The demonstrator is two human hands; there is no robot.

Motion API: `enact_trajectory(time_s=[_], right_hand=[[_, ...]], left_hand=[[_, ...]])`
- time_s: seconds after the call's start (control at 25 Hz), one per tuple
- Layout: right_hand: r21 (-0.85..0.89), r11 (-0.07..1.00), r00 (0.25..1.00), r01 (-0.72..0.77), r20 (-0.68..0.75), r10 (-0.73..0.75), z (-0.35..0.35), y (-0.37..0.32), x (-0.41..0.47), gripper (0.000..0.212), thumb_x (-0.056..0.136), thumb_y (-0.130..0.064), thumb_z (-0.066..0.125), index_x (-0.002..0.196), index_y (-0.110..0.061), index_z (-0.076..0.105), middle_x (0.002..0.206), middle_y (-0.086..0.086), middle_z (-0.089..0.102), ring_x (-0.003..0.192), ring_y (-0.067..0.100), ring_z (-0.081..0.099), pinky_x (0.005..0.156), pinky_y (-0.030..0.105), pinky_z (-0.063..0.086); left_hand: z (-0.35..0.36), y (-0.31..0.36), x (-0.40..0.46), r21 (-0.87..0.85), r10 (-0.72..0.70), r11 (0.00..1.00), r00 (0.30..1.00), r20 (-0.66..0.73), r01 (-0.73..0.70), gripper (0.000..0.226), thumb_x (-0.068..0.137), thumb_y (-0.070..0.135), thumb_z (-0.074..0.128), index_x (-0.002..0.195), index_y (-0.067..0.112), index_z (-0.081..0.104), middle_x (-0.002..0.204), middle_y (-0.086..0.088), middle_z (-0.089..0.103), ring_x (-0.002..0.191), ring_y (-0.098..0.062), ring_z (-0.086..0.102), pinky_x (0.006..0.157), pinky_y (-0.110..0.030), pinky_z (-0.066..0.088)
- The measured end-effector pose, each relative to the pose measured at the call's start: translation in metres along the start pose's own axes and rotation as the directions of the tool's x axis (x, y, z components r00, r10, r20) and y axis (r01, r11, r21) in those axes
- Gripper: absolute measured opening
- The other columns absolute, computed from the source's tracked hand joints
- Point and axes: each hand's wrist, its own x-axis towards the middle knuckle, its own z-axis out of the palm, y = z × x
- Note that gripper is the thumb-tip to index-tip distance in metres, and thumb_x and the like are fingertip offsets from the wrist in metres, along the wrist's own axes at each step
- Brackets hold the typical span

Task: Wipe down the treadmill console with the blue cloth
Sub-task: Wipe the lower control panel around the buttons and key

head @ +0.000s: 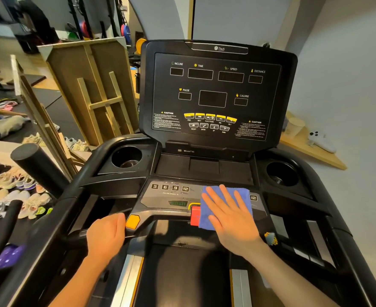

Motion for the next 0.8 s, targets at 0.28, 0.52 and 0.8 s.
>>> enact_trajectory(time_s=[0.28, 0.52, 0.8], right_hand=[[0.052, 0.976, 0.977, -0.213, 0.033, 0.212, -0.003, -0.007, 0.020, 0.061, 0.104, -0.050, 0.010, 0.158, -0.026, 0.024, 0.166, -0.003, 0.018, 0.154, 0.029, 0.013, 0.121, 0.055, 0.018], [0.041, 0.962, 0.962, -0.269, 0.052, 0.267, -0.004, -0.031, 0.062, 0.064, 0.101, -0.050, 0.020, 0.158, -0.021, 0.026, 0.165, 0.002, 0.021, 0.153, 0.036, 0.009, 0.120, 0.057, 0.013], [0.122, 0.990, 0.994, -0.071, 0.095, 0.060, -0.011, -0.085, 0.095, 0.064, 0.105, -0.047, 0.023, 0.161, -0.021, 0.006, 0.169, 0.000, 0.000, 0.152, 0.034, -0.012, 0.118, 0.052, -0.013]], left_hand=[[0.002, -0.004, 0.000, 0.055, -0.003, 0.998, 1.000, 0.020, 0.002, 0.029, 0.093, 0.020, 0.053, 0.065, 0.021, 0.060, 0.056, 0.006, 0.060, 0.046, -0.002, 0.041, 0.051, -0.014, 0.028], [0.001, -0.005, 0.000, 0.113, 0.043, 0.992, 0.999, 0.034, -0.046, 0.023, 0.089, 0.018, 0.060, 0.066, 0.020, 0.060, 0.056, 0.004, 0.061, 0.046, -0.005, 0.042, 0.050, -0.015, 0.029], [0.002, -0.004, 0.001, 0.135, 0.040, 0.990, 0.997, 0.064, -0.048, 0.020, 0.085, 0.017, 0.065, 0.066, 0.021, 0.061, 0.057, 0.002, 0.063, 0.048, -0.011, 0.053, 0.051, -0.023, 0.042]])
